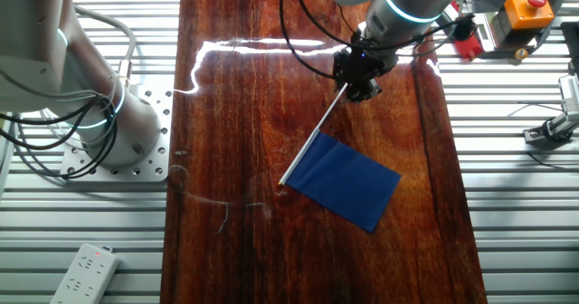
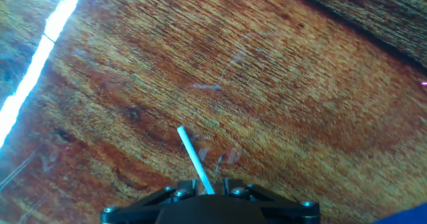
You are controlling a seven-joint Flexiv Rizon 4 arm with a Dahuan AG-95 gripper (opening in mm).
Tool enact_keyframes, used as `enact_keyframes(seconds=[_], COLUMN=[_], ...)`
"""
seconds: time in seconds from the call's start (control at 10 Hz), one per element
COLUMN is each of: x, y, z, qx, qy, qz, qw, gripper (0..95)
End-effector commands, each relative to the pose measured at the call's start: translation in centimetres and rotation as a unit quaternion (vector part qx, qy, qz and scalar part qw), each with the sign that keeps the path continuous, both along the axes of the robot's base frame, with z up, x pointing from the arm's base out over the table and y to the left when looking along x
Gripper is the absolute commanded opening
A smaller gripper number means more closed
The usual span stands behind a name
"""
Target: Wave the flag
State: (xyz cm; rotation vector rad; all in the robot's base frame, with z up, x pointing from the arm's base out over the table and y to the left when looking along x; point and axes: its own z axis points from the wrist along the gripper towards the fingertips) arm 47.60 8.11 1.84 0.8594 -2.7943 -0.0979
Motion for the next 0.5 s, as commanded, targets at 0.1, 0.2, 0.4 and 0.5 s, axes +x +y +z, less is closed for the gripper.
enact_keyframes(seconds=[0.1,0.2,0.4,0.5], x=[-0.03,-0.03,-0.03,-0.03], y=[-0.03,-0.03,-0.03,-0.03], z=[0.01,0.01,0.01,0.01], qx=[-0.001,0.001,0.012,0.016], qy=[-0.001,-0.001,-0.015,-0.026], qz=[0.000,0.001,0.025,0.052], qw=[1.0000,1.0000,0.9995,0.9982], gripper=[19.0,19.0,19.0,19.0])
